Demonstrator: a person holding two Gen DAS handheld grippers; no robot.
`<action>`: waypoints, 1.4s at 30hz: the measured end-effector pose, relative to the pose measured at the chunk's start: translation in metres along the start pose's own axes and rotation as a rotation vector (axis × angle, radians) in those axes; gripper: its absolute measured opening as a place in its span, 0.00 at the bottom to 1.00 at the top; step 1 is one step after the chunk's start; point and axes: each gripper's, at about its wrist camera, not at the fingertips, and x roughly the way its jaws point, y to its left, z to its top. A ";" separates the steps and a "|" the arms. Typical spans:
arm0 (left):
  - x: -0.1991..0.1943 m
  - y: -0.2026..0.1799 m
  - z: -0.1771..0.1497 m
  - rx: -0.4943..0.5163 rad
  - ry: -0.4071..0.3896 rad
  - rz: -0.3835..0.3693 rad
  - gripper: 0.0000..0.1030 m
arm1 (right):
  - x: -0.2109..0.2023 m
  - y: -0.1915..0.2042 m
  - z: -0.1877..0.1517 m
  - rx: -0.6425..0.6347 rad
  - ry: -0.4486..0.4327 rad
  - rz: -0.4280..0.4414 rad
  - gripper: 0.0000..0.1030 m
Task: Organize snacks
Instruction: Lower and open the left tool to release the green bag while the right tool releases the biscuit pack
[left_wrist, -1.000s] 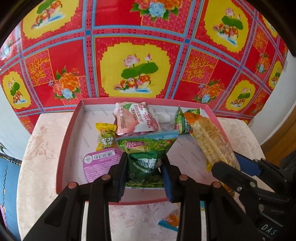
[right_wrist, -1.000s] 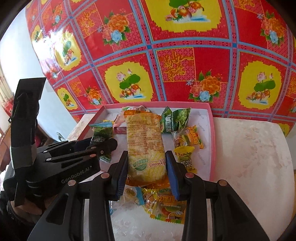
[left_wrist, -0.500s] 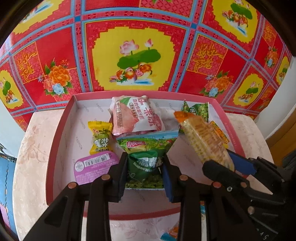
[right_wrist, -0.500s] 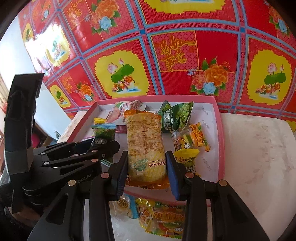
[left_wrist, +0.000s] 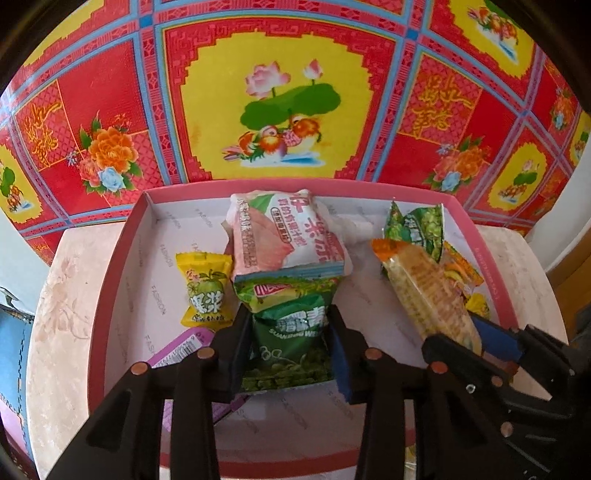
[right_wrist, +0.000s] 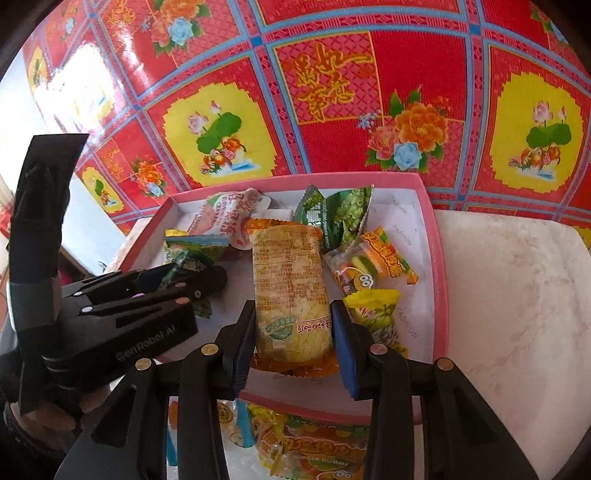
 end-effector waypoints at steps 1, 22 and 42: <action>0.000 0.002 0.000 0.001 -0.001 0.003 0.40 | 0.000 0.000 0.000 -0.003 -0.002 -0.002 0.39; 0.004 0.000 0.010 -0.025 -0.001 0.018 0.73 | 0.004 0.002 0.002 -0.009 -0.005 -0.007 0.39; -0.061 0.007 -0.021 -0.021 -0.042 0.007 0.81 | -0.029 0.004 -0.004 -0.026 -0.071 0.006 0.47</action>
